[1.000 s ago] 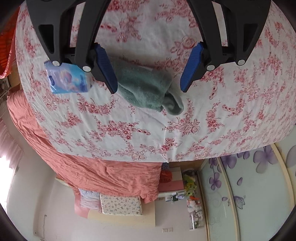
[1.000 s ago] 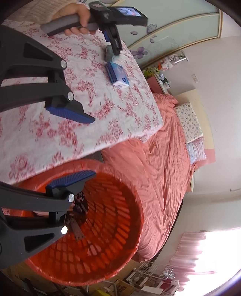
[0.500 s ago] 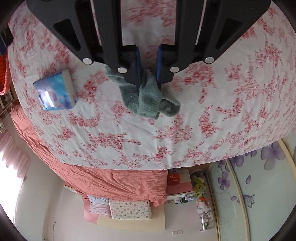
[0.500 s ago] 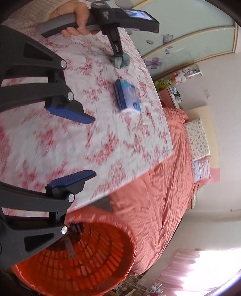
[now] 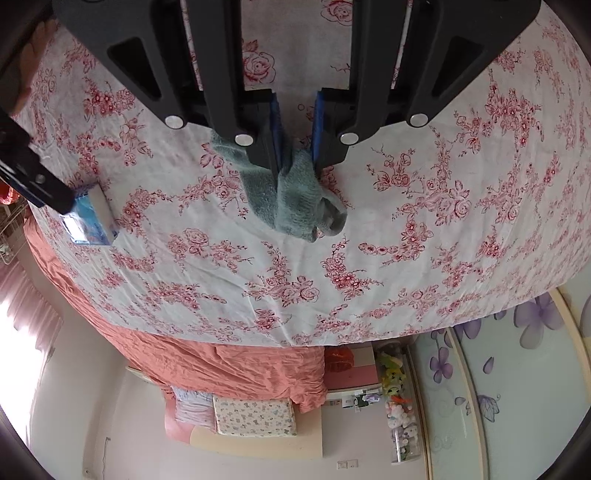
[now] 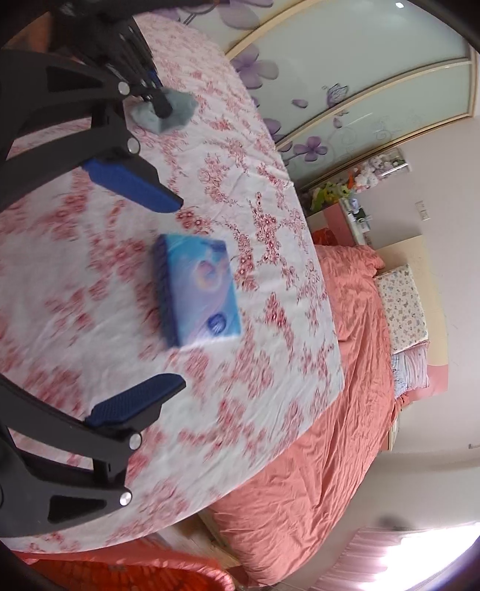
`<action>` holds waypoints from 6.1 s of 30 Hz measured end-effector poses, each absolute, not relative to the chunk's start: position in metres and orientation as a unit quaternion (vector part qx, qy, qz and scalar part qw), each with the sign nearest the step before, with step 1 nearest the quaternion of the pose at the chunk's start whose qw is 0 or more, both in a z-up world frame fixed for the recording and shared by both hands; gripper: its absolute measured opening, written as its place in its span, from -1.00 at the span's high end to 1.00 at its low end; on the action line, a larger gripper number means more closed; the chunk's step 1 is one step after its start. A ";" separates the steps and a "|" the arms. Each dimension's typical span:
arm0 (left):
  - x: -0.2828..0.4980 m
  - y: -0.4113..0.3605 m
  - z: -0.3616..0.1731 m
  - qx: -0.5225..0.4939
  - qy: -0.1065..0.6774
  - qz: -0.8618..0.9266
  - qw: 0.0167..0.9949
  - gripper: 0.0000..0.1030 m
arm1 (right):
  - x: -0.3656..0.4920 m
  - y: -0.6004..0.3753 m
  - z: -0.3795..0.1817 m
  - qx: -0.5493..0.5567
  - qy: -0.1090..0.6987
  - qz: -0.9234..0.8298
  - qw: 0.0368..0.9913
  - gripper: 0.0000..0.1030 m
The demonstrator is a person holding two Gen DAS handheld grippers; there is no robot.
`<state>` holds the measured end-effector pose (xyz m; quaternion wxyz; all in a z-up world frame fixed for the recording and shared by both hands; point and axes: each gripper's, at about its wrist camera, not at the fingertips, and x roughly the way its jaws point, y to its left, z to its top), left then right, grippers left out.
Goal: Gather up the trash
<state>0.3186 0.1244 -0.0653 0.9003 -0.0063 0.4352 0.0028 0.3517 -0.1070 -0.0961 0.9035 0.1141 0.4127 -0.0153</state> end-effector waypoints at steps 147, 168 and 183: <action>0.169 -0.157 0.033 0.076 0.312 -0.292 0.901 0.75 | 0.062 -0.330 0.024 0.163 0.289 -0.193 0.923 -0.40; 0.197 -0.206 -0.016 0.070 0.378 -0.278 0.880 -0.18 | 0.073 -0.425 -0.019 0.250 0.284 -0.219 0.899 -0.59; 0.103 -0.075 0.026 0.073 0.264 -0.130 0.953 -0.82 | -0.003 -0.303 0.028 0.089 0.237 -0.282 0.926 -0.92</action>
